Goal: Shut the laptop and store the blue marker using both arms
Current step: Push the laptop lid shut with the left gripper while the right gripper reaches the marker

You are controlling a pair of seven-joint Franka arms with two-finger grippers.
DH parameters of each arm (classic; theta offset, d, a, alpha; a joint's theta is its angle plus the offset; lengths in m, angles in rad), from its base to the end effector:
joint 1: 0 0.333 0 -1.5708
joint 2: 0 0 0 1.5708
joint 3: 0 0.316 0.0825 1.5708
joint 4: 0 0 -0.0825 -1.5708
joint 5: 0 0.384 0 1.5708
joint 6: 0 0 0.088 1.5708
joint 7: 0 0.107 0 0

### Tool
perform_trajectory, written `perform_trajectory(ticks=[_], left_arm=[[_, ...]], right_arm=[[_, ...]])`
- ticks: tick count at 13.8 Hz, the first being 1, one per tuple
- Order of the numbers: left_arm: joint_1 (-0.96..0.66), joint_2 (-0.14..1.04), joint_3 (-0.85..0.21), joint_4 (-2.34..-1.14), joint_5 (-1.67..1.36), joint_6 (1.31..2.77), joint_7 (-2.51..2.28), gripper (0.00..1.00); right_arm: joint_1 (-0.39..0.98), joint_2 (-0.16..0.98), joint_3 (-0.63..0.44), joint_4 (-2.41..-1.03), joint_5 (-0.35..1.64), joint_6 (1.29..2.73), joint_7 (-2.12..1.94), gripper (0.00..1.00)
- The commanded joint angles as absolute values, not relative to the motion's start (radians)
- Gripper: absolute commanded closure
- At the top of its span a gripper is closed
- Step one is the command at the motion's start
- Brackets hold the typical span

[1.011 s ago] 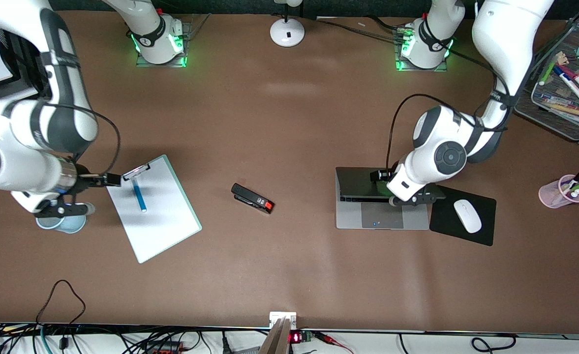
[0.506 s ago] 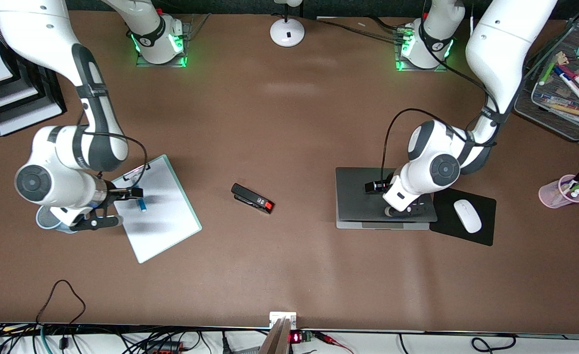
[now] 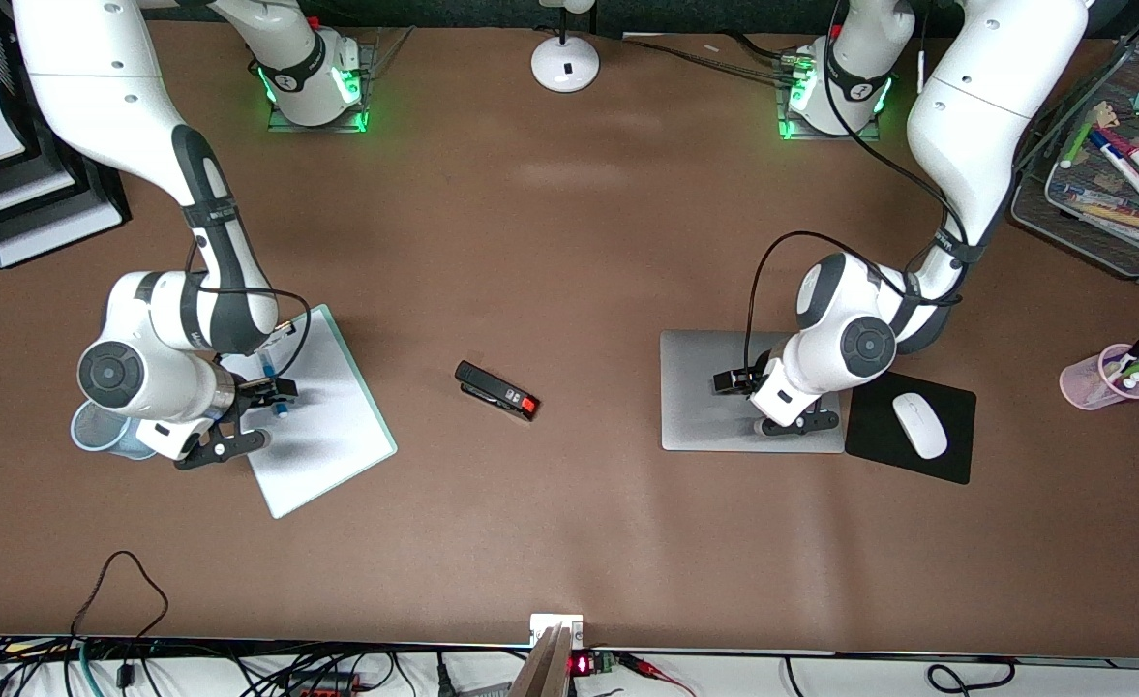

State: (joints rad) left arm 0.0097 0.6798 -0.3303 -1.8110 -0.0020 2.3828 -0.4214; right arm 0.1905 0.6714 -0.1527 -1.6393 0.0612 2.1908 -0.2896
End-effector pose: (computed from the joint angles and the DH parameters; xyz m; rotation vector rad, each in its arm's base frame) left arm 0.6134 -0.1909 0.1761 2.9557 0.2424 -0.2151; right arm 0.6746 0.0390 0.2186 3.0632 0.4887 -0.1812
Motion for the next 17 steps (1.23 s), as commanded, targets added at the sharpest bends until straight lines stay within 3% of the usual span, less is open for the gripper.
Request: perform_trajectory(ticks=[1,5,6,12,17], left_arm=[[0.023,0.652,-0.327,-1.790,-0.006,2.369,-0.417,0.00],[0.054,0.554,-0.327,-1.781,-0.006,2.307,-0.414,0.00],[0.061,0.522,-0.328,-1.781,-0.006,2.284,-0.416,0.00],[0.092,0.339,-0.319,-1.781,-0.005,2.155,-0.413,0.00],[0.092,0.223,-0.316,-1.776,0.081,2.054,-0.413,0.00]], right_arm=[[0.192,0.693,-0.137,-1.643,0.078,2.221,-0.318,0.11],[0.196,0.706,-0.135,-1.641,0.078,2.226,-0.340,0.23],[0.193,0.710,-0.135,-1.641,0.078,2.229,-0.375,0.31],[0.173,0.718,-0.135,-1.643,0.078,2.233,-0.474,0.34],[0.173,0.718,-0.135,-1.644,0.080,2.226,-0.480,0.52]])
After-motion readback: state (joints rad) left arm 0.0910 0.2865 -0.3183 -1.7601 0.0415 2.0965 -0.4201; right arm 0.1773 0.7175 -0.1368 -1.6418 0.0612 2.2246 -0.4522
